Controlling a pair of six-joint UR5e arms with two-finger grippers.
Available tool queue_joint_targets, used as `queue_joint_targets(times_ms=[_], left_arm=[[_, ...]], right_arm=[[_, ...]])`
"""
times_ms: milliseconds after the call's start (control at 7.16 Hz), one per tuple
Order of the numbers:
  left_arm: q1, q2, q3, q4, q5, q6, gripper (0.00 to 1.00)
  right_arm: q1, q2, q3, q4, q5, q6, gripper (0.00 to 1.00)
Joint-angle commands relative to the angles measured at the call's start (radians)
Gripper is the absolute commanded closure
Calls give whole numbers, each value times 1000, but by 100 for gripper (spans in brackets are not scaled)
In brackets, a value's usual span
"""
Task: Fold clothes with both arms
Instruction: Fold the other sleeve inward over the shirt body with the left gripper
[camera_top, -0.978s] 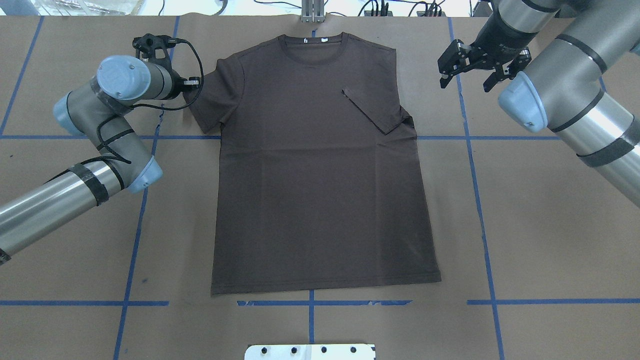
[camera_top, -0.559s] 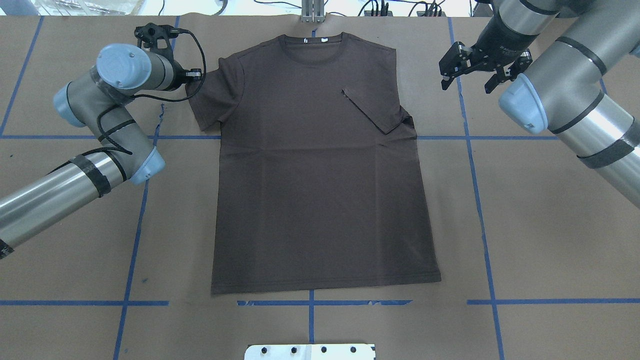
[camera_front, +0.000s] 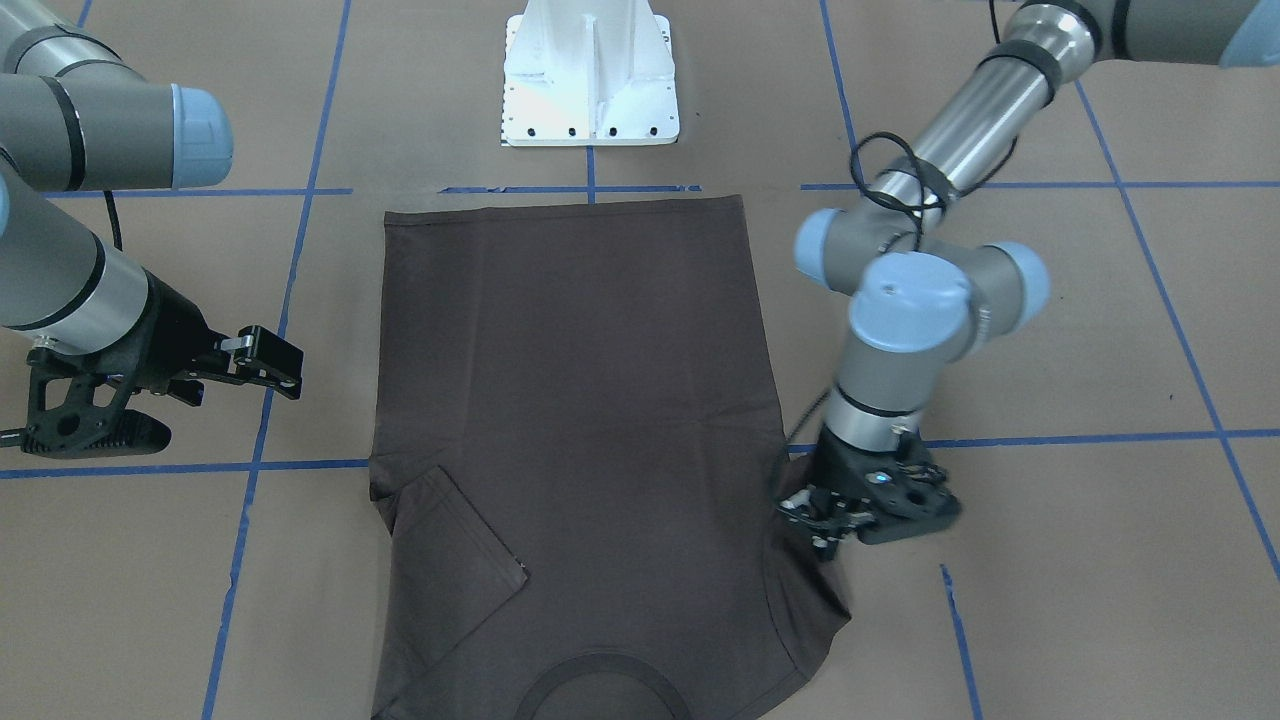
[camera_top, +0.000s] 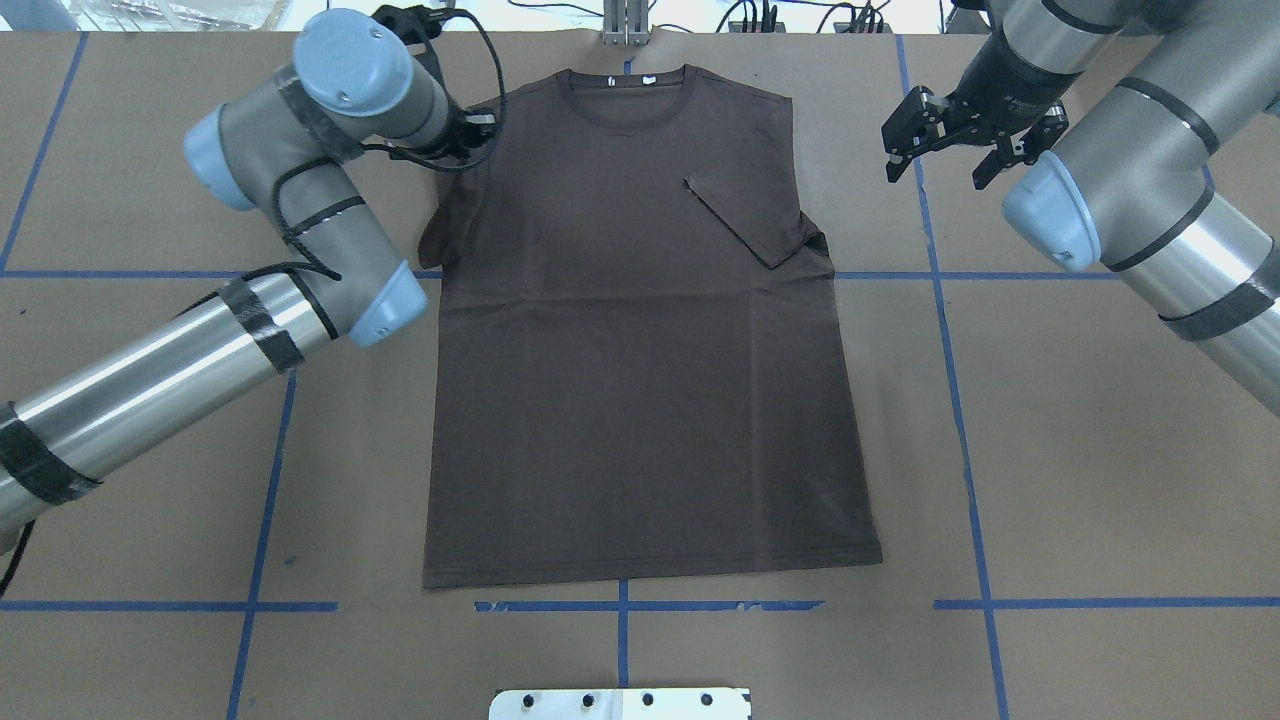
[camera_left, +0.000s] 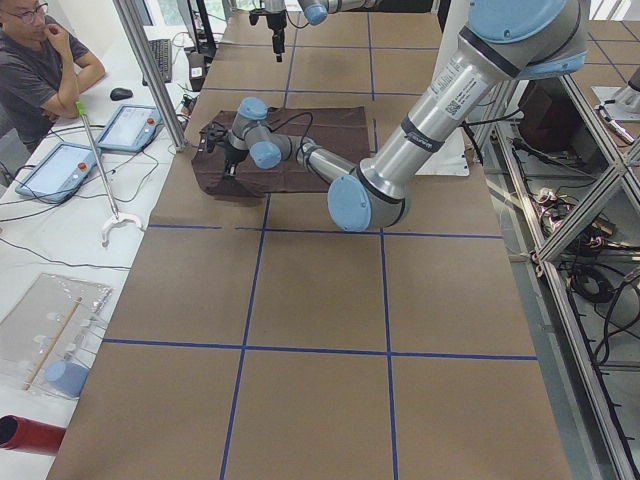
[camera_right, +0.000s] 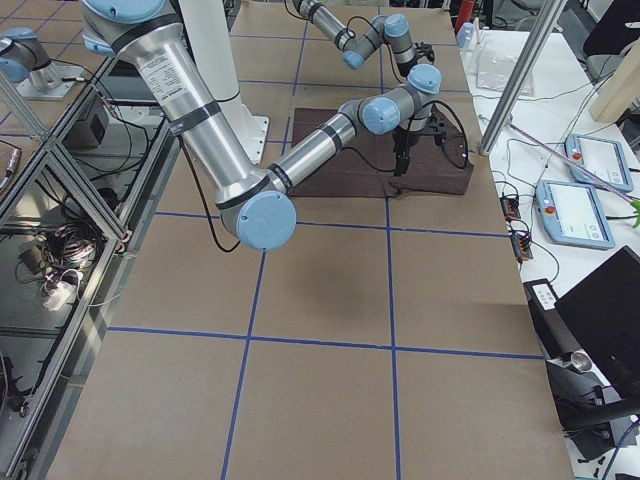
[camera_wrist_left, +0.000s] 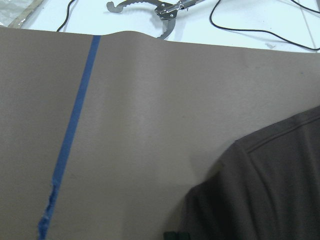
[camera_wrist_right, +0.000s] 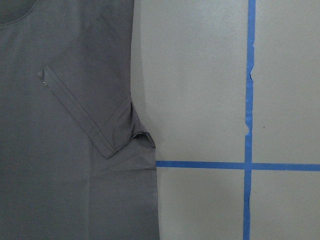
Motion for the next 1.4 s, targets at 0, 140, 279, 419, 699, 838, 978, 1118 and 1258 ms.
queue_joint_targets(times_ms=[0, 140, 279, 419, 699, 838, 978, 1118, 1258], left_arm=[[63, -128, 112, 20, 6, -147, 100], [59, -138, 165, -36, 11, -152, 100], [56, -138, 225, -126, 29, -156, 100], [52, -140, 239, -151, 38, -165, 100], [50, -140, 259, -220, 38, -210, 100], [50, -140, 259, -230, 38, -210, 100], [50, -140, 261, -234, 37, -210, 100], [52, -140, 261, -251, 37, -210, 100], [52, -140, 261, -253, 35, -210, 100]], right_arm=[[3, -3, 17, 1, 7, 0, 0], [3, -3, 17, 1, 9, 0, 0], [3, -1, 18, -1, 12, 0, 0], [3, -1, 17, -2, 9, 0, 0], [3, -1, 15, -1, 9, 0, 0], [3, 0, 15, -1, 7, 0, 0], [3, 1, 15, -1, 7, 0, 0], [3, -1, 15, -1, 9, 0, 0], [4, -1, 15, 1, 9, 0, 0]])
